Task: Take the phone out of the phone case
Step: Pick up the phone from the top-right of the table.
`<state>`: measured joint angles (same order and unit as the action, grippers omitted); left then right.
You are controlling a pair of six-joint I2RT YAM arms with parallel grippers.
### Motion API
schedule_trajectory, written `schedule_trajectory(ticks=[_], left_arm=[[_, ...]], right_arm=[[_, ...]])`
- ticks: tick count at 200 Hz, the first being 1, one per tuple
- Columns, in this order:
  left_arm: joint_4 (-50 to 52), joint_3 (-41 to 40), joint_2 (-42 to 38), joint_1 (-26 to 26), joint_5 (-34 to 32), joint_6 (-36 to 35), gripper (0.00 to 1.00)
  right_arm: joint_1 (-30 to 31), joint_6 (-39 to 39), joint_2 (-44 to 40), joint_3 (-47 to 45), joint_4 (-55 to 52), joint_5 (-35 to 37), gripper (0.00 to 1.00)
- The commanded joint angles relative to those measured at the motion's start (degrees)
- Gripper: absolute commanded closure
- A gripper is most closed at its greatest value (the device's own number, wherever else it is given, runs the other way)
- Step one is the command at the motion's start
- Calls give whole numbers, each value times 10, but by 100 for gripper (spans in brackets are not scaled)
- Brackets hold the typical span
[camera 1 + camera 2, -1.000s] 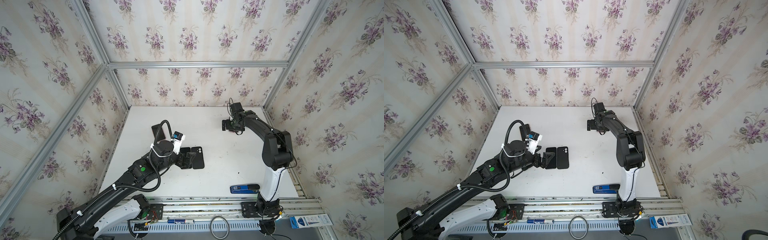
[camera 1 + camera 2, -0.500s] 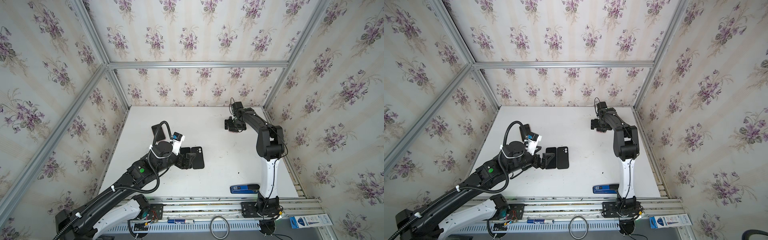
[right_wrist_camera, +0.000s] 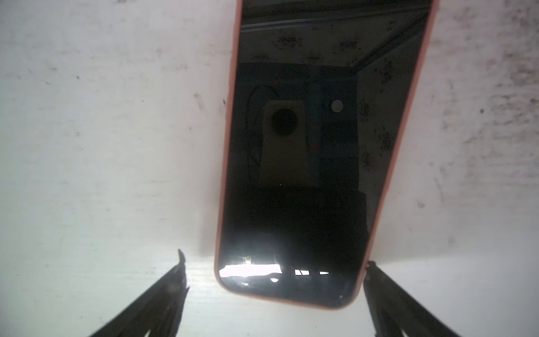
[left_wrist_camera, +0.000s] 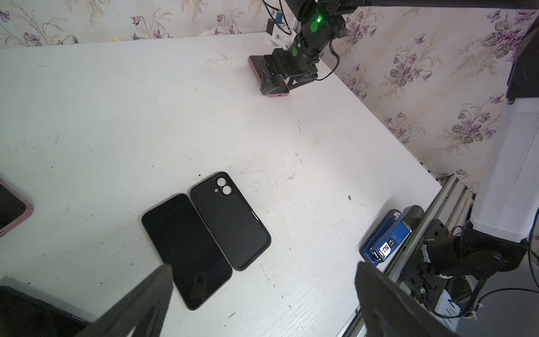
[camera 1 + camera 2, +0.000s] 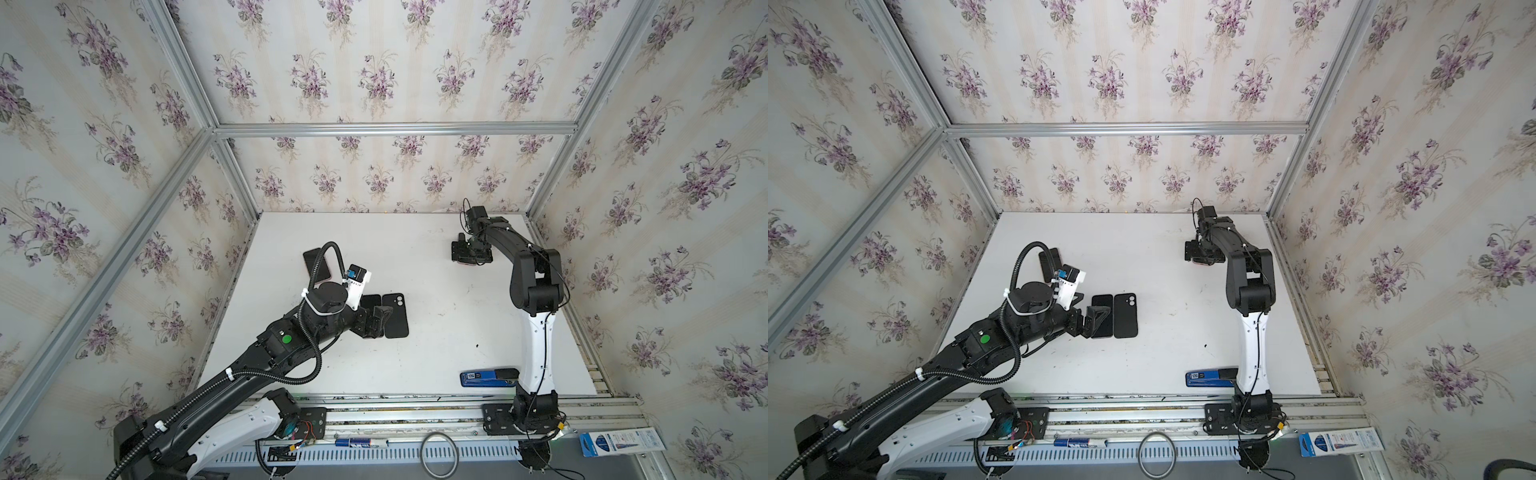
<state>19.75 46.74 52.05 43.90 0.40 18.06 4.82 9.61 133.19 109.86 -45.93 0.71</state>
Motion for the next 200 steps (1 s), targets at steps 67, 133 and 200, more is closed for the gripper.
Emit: schedule_trajectory(ticks=[67,133,200], left_arm=[[-12,4,-2,-1,-7,-7,0],[-11,0,-14,-1,-9,-8,0],[-11,1,-18,-1,-8,-9,0]], right_arm=[[-4,-10,61,110,-77,7,10],[-7,-14,70,122,-98,7,15],[-11,-10,105,187,-140,13,14]])
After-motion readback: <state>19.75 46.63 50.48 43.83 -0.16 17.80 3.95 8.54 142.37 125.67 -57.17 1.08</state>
